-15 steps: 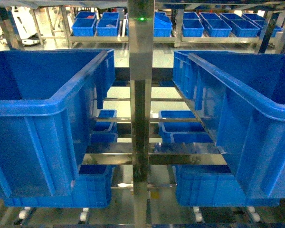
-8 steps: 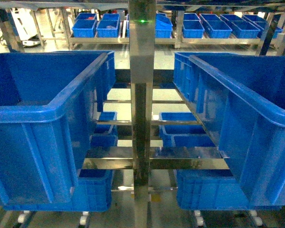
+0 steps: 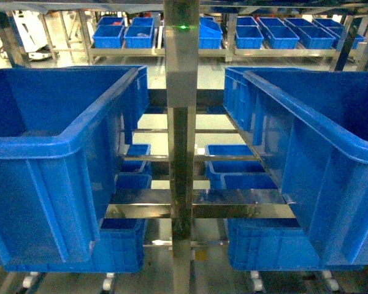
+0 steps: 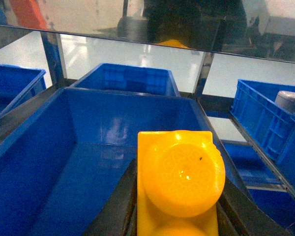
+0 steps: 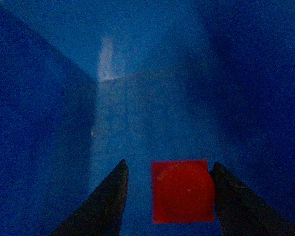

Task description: Sort and place red and yellow blocks in left bins

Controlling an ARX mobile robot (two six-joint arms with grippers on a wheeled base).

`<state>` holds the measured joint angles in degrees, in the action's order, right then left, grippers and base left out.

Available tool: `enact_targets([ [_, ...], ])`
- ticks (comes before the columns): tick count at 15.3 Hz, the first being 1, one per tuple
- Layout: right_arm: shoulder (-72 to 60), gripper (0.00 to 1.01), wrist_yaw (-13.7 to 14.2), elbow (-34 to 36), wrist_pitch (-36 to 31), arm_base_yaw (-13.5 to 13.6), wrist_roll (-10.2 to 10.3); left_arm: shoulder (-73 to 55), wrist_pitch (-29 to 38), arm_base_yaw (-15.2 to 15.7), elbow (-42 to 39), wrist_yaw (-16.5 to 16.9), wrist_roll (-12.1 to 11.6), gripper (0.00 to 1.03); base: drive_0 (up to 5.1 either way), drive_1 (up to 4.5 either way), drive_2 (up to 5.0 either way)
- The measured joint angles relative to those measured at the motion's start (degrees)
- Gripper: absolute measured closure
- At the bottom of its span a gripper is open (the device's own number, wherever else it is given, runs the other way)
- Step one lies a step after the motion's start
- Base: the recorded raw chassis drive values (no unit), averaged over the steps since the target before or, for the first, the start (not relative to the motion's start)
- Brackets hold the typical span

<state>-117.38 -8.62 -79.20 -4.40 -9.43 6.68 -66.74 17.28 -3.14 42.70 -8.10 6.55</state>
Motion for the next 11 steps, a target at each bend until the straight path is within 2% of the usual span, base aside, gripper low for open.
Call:
enact_targets([
  [1,2.3,0.46,0.1,3.1,-3.7,0.5,-1.4,0.0,0.0,-0.1,0.0,0.0,0.0,0.76,0.0,0.00,0.0],
  [2,5.5,0.35,1.6,7.3,-8.7,2.1,-3.9,0.0,0.0,-0.1,0.0,0.0,0.0,0.76,0.0,0.00,0.0],
  [4,14.0,0.13,2.4,16.2,-17.2,7.5,-7.4,0.0,0.0,-0.1,0.0,0.0,0.0,0.76,0.0,0.00,0.0],
  [5,19.6,0.02,2.2,21.2,-18.2,10.2,-7.8,0.0,0.0,-0.1,0.0,0.0,0.0,0.76,0.0,0.00,0.0],
  [6,27.9,0.03,2.0,28.0,-16.5,12.6,-7.8,0.0,0.0,0.0,0.0,0.0,0.0,0.76,0.0,0.00,0.0],
  [8,46.7,0.03,3.1,39.4,-6.1,13.5,-5.9,0.0,0.0,0.0,0.0,0.0,0.0,0.76,0.0,0.00,0.0],
  [9,57.6,0.03,3.3,42.3,1.4,12.5,-4.9,0.0,0.0,0.0,0.0,0.0,0.0,0.76,0.0,0.00,0.0],
  [10,67.8,0.03,2.5,42.3,8.2,10.5,-4.7,0.0,0.0,-0.2,0.0,0.1,0.0,0.76,0.0,0.00,0.0],
  [11,76.4,0.03,0.4,40.7,14.8,8.5,-4.7,0.0,0.0,-0.1,0.0,0.1,-0.2,0.76,0.0,0.00,0.0],
])
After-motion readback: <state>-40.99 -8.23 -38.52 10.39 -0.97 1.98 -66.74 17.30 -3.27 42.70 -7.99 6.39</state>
